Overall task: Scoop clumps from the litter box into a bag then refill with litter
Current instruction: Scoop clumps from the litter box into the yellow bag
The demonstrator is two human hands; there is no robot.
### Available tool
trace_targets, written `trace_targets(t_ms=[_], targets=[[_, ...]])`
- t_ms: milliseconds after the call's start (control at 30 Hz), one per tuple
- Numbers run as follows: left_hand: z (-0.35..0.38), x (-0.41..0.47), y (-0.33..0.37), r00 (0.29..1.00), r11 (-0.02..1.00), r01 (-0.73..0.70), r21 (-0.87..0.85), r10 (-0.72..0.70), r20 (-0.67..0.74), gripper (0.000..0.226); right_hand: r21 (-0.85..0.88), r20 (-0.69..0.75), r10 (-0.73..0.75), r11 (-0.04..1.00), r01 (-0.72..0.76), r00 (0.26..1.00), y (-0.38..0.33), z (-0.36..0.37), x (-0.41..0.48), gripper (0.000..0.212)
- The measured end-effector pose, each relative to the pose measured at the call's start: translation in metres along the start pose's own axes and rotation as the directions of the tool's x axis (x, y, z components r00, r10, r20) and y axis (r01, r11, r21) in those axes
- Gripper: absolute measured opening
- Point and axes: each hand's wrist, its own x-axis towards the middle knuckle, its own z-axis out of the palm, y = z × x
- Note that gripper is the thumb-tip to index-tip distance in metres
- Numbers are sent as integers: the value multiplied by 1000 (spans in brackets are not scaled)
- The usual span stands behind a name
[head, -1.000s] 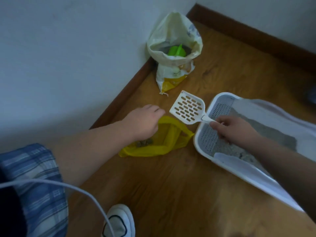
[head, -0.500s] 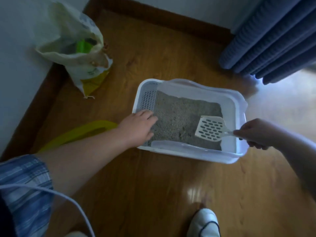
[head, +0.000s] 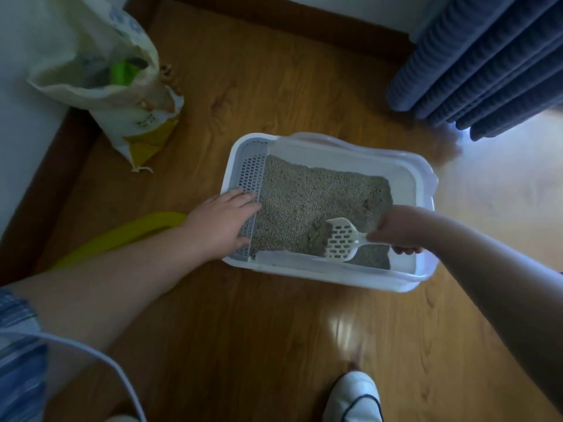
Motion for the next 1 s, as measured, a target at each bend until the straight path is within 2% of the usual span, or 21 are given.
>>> trace_targets(t_ms=[200, 400, 533, 633, 767, 900, 1000], targets=[[4, 0, -2, 1000, 1000, -3, -15, 3, -12, 83, 250, 54, -169, 957, 150, 984, -13, 36, 27, 37], [3, -1, -1, 1000, 999, 2, -38, -2, -9, 82, 378, 81, -266, 900, 218, 960, -21, 54, 30, 38], [4, 0, -1, 1000, 999, -10, -43, 10, -10, 82, 456, 40, -267, 863, 220, 963, -22, 58, 27, 36], [3, 2, 0, 1000, 999, -12, -42, 12, -7, 82, 603, 25, -265, 773, 197, 964, -14, 52, 20, 33], [0, 1, 1, 1000, 999, -10, -32, 10, -1, 82, 690, -23, -247, 697, 194, 969, -2, 47, 12, 23], [1, -1, 1, 1000, 999, -18, -28, 18, 0, 82, 763, -54, -274, 609, 217, 960, 5, 47, 4, 29], [2, -2, 1, 1000, 1000, -17, -26, 17, -3, 82, 771, -83, -295, 586, 249, 952, 8, 46, -3, 32]])
